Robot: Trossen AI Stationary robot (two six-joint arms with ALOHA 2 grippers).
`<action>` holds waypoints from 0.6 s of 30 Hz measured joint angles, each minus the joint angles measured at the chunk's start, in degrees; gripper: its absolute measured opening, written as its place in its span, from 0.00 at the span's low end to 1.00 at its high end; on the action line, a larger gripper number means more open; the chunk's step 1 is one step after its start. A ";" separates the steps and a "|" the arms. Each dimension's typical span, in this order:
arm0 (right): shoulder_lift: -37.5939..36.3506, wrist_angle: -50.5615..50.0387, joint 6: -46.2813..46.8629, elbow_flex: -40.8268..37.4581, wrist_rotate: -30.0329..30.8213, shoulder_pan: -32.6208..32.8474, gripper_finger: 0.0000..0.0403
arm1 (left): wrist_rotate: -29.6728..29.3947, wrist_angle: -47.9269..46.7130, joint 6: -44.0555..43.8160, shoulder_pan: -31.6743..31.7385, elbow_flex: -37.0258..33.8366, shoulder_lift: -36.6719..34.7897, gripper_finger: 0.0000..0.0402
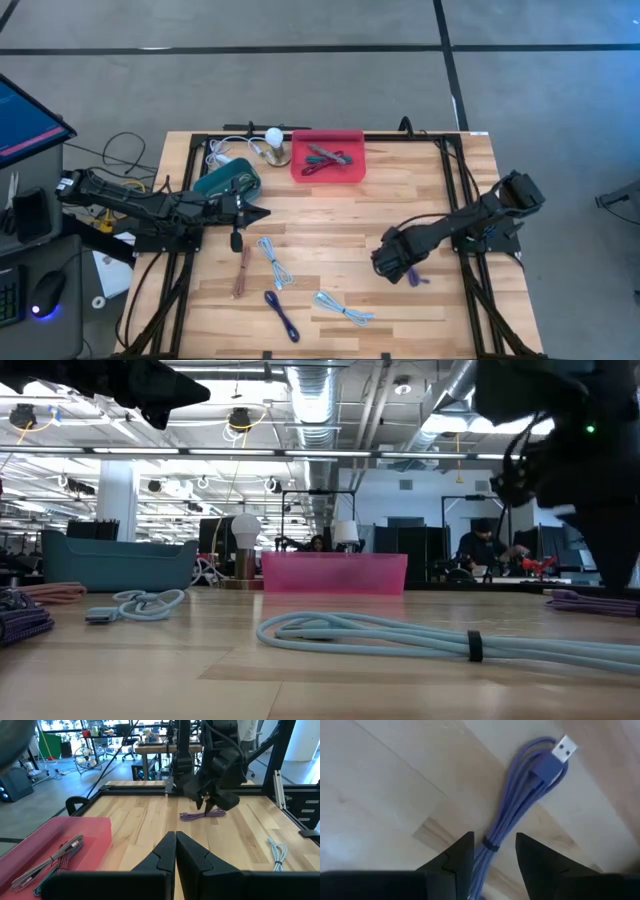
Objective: Pick & Place USB Port
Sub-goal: Put the violet USB cable into the blue bin
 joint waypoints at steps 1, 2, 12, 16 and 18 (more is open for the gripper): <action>0.00 0.89 0.55 -0.81 0.00 0.21 0.34 | 0.00 0.00 0.00 0.01 0.01 0.00 0.03; 0.02 1.29 1.09 -1.45 -0.04 0.40 0.34 | 0.00 -0.01 0.00 0.01 0.00 0.01 0.03; -0.17 7.99 1.64 -6.51 -1.60 1.49 0.29 | 0.00 0.00 0.00 -0.01 -0.01 0.02 0.03; -0.15 9.08 1.19 -6.89 -1.61 1.46 0.21 | 0.00 0.00 -0.02 0.01 0.00 0.01 0.03; -0.14 9.28 1.15 -6.83 -1.28 1.49 0.15 | 0.00 0.00 0.00 0.00 0.01 0.00 0.03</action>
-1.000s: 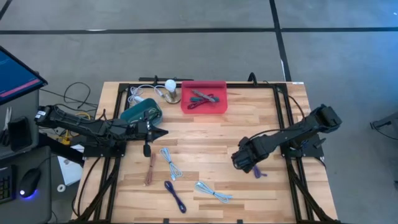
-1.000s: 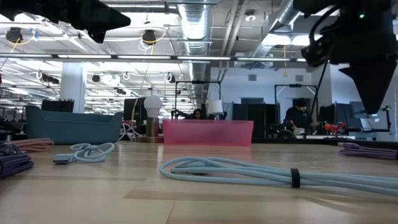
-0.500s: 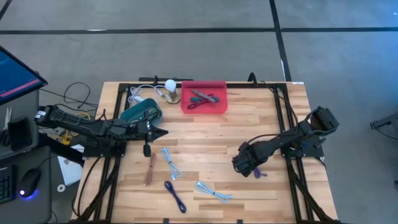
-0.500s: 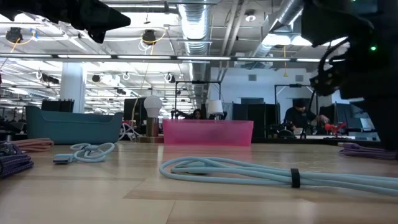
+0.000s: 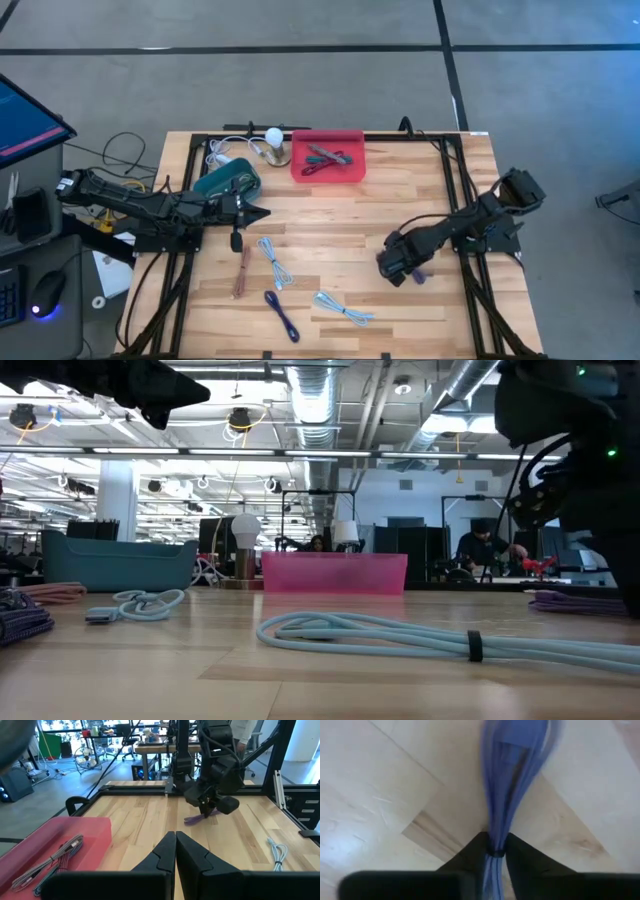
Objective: Pick & Place USB Port
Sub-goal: Put the violet USB cable into the blue bin
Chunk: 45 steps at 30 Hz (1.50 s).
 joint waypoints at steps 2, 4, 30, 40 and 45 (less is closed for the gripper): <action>-0.21 0.08 -0.11 -0.01 0.88 0.33 0.08 | 0.00 0.00 -0.02 0.00 0.00 0.02 0.03; -0.58 -0.05 -1.09 0.01 1.31 0.81 0.03 | 0.00 0.00 -0.01 0.00 0.00 0.02 0.03; -27.77 0.06 -17.89 -0.12 32.39 -1.20 0.00 | -0.02 0.45 0.22 4.05 0.00 0.00 0.03; -27.23 16.62 -43.26 -0.10 29.15 -14.36 0.00 | -1.09 0.90 0.22 10.07 -0.02 0.00 0.06; -25.58 26.02 -51.33 -0.10 23.89 -19.13 0.00 | -1.08 0.89 0.21 11.73 -0.02 0.00 0.12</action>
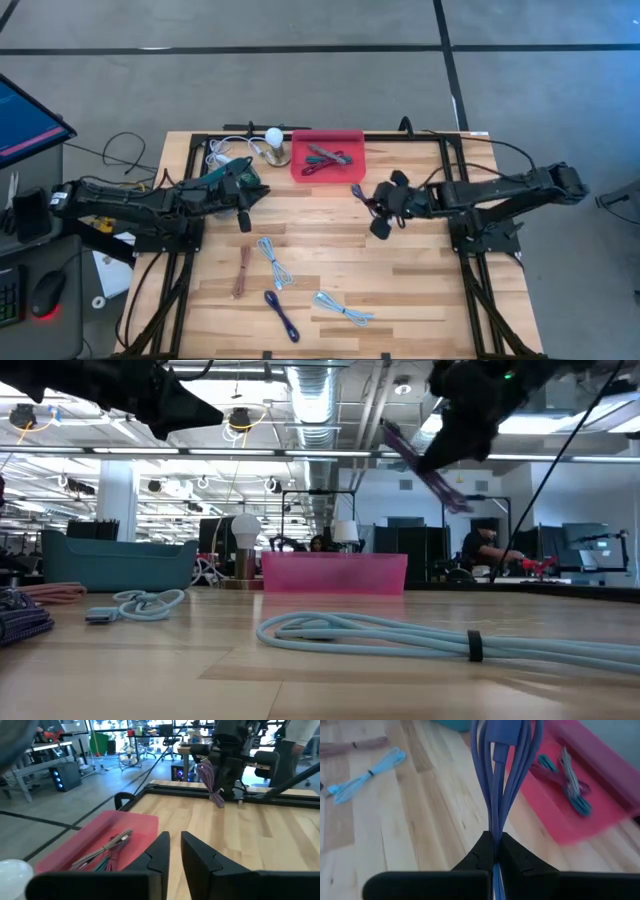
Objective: Pick & Place USB Port
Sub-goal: Put the violet USB cable into the blue bin
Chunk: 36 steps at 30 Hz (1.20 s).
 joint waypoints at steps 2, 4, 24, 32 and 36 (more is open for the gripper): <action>0.92 2.87 -2.25 0.00 -2.09 -1.57 0.00 | -0.01 0.01 -0.05 0.33 0.00 0.00 0.15; 2.01 6.14 -3.88 0.02 -3.79 -2.67 0.00 | 0.01 0.01 -0.23 0.43 0.02 0.02 0.18; 21.62 30.53 -14.11 11.20 -13.82 -7.34 0.00 | 0.02 0.03 -2.06 0.37 -0.01 0.00 0.40; 33.81 30.50 -17.51 23.34 -18.06 -8.82 0.00 | 0.49 0.03 -3.83 0.38 -0.01 0.02 0.41; 37.33 30.31 -17.71 26.38 -19.00 -10.30 0.00 | 2.84 0.03 -4.97 0.36 -0.01 0.00 0.41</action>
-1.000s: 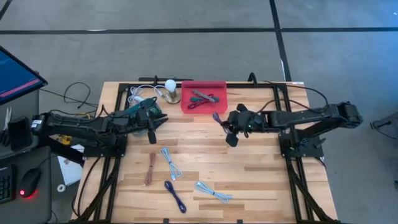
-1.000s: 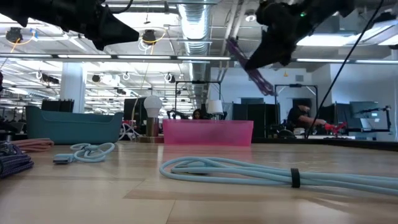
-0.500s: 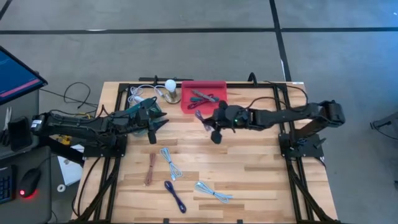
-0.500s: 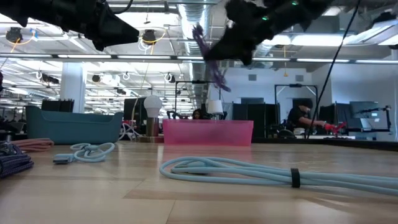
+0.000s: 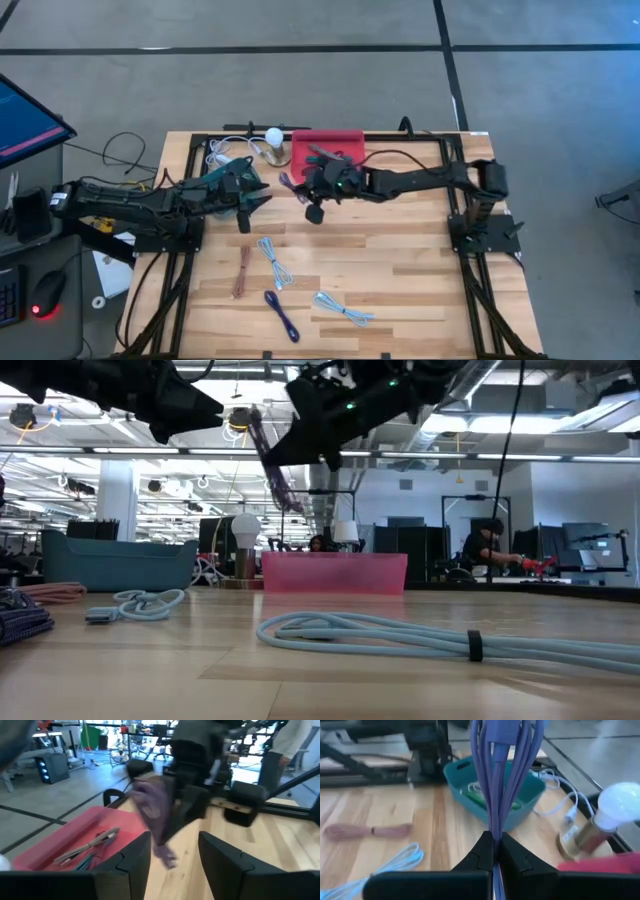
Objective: Pick & Place USB Port
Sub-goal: Put the violet USB cable into the blue bin
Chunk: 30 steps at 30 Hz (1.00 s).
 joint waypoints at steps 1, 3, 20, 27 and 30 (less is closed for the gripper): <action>0.84 1.03 -0.02 0.88 -0.75 -0.26 0.00 | 0.19 0.02 -0.16 0.00 0.00 0.00 0.41; 2.02 1.15 -0.09 2.33 -1.94 -0.31 0.00 | 0.23 0.01 -0.24 0.00 0.00 0.01 0.41; 6.34 3.92 -2.64 9.77 -6.01 0.84 0.00 | 0.21 0.02 -1.60 0.00 0.00 0.02 0.41; 6.38 5.35 -2.54 9.77 -7.52 1.18 0.00 | 0.21 0.95 -1.51 0.00 0.00 0.03 0.35; 6.38 5.97 -2.51 9.77 -8.14 1.21 0.00 | 0.24 1.40 -1.51 0.00 0.00 0.71 0.31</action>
